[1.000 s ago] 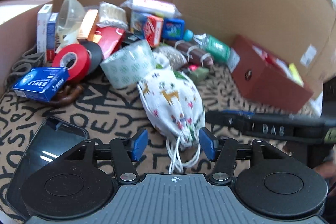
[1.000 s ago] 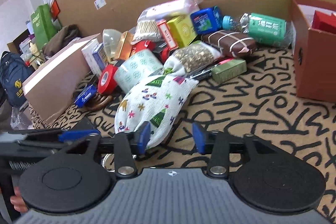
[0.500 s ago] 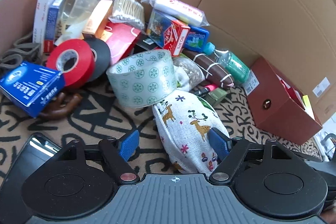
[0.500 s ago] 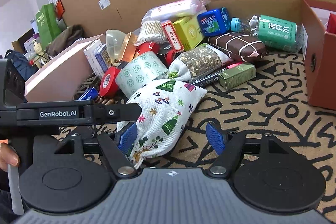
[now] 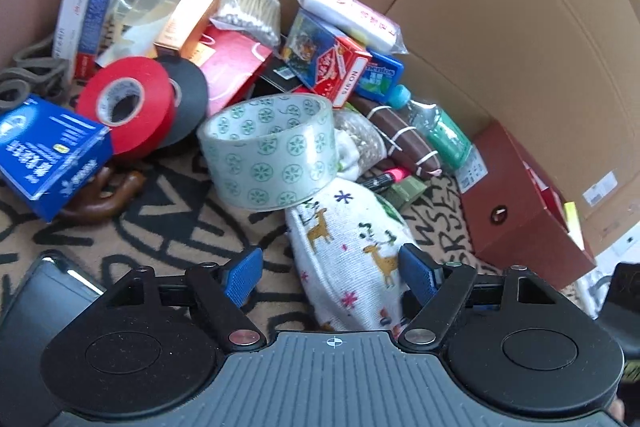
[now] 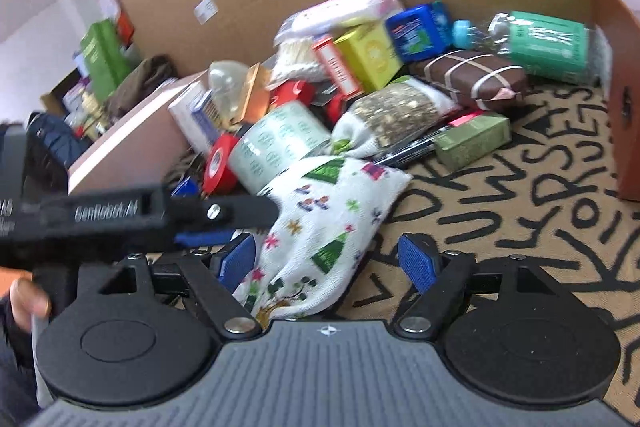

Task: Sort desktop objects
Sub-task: 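Lift the white drawstring bag with both grippers off the pile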

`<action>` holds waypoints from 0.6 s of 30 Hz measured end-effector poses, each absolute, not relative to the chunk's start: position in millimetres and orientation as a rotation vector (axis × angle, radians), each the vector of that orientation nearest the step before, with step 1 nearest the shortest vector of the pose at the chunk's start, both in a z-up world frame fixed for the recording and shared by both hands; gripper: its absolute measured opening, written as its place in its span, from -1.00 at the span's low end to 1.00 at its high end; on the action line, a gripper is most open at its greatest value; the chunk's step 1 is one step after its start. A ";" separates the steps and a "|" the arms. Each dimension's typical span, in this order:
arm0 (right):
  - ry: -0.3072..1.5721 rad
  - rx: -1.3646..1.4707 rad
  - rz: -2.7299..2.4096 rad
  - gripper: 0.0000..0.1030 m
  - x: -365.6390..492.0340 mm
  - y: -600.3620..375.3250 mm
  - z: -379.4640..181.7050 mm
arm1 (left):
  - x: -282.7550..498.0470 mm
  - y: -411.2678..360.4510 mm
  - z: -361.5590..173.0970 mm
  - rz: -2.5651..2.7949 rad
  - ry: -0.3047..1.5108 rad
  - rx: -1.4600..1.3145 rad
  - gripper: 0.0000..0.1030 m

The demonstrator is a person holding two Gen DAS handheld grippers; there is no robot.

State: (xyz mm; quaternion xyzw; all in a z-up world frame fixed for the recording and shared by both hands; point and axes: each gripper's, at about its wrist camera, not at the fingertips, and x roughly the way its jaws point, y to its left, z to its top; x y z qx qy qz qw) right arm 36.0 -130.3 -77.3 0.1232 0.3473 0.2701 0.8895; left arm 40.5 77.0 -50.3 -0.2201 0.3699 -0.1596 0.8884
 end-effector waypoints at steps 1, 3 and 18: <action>0.723 0.250 0.574 0.59 36.4 -128.3 -77.8 | 42.2 76.4 -50.3 -0.337 0.770 -0.459 0.65; 0.725 0.246 0.581 0.60 39.5 -125.4 -78.6 | 45.6 75.1 -50.3 -0.347 0.774 -0.463 0.65; 0.747 0.266 0.594 0.48 45.8 -115.6 -85.8 | 48.2 58.7 -53.6 -0.392 0.782 -0.380 0.25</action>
